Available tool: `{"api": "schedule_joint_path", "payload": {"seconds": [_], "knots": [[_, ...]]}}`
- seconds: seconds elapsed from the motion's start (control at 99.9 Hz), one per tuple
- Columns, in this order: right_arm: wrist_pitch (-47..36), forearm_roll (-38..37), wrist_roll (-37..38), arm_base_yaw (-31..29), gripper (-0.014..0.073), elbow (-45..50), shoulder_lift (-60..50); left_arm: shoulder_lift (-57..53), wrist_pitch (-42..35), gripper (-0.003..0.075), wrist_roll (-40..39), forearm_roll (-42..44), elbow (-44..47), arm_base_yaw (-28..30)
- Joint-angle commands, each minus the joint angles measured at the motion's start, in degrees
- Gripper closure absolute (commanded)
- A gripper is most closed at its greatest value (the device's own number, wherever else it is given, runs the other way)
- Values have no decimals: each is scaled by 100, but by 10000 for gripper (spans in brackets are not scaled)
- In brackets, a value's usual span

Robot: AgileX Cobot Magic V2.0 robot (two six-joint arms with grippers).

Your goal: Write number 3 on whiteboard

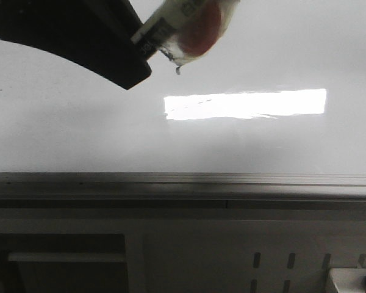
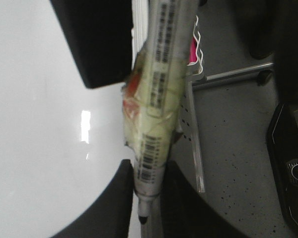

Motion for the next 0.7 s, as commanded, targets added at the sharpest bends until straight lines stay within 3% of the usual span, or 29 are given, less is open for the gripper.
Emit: {"api": "schedule_joint_path", "payload": {"seconds": [0.0, 0.16, 0.44, 0.54, 0.691], "knots": [[-177, 443, -71, 14, 226, -188, 59, -139, -269, 741, -15, -192, -205, -51], [-32, 506, -71, 14, 396, -188, 276, -139, -269, 741, -15, -192, -205, -51], [259, 631, -71, 14, 603, -188, 440, -139, -269, 741, -15, -192, -205, -51], [299, 641, -71, 14, 647, -188, 440, -139, -269, 741, -15, -192, -205, -51], [413, 665, -71, 14, 648, -188, 440, -139, -269, 741, -15, -196, -205, -51]]}}
